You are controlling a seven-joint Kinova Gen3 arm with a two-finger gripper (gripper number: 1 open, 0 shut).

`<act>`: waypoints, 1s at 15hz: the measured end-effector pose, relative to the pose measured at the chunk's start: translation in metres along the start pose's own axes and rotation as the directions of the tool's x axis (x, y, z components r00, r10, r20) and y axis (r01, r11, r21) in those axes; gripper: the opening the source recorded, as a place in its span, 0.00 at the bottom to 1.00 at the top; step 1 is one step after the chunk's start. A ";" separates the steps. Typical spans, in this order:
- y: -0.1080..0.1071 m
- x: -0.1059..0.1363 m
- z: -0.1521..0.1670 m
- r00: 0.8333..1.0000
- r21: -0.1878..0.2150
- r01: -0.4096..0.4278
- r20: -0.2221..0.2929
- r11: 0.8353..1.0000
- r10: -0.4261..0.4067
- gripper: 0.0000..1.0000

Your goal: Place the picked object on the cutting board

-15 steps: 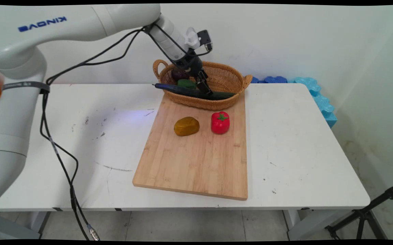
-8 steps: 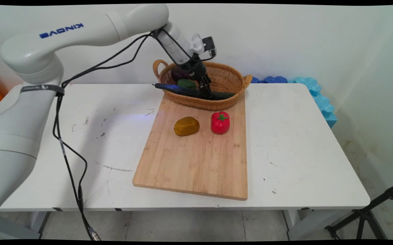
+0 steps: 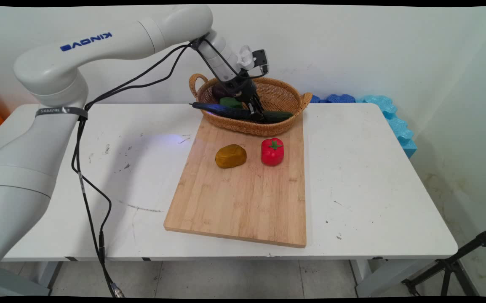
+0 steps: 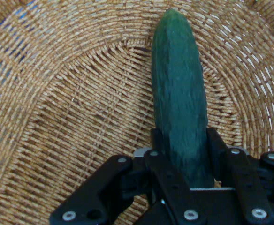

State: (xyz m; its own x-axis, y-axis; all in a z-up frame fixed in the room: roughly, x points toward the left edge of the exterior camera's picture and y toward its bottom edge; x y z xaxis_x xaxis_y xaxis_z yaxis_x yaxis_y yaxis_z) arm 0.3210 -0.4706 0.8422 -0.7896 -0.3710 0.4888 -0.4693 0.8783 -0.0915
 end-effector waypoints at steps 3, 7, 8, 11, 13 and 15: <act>-0.002 0.001 -0.002 1.000 -0.003 -0.005 0.000 1.000 0.005 0.00; -0.004 0.004 -0.017 1.000 0.014 -0.004 -0.010 1.000 0.004 0.00; -0.003 0.005 -0.021 1.000 0.017 -0.002 -0.012 1.000 0.003 0.00; -0.001 0.005 -0.041 1.000 0.035 0.008 -0.020 0.999 -0.007 0.00; 0.005 0.005 -0.059 1.000 0.046 0.018 -0.027 0.999 -0.016 0.00; 0.014 0.004 -0.079 0.999 0.054 0.028 -0.036 0.998 -0.027 0.00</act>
State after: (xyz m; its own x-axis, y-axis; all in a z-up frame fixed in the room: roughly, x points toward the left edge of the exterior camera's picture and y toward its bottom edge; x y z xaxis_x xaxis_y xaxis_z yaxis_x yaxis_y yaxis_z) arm 0.3427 -0.4362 0.9111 -0.7621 -0.3831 0.5220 -0.5122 0.8499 -0.1239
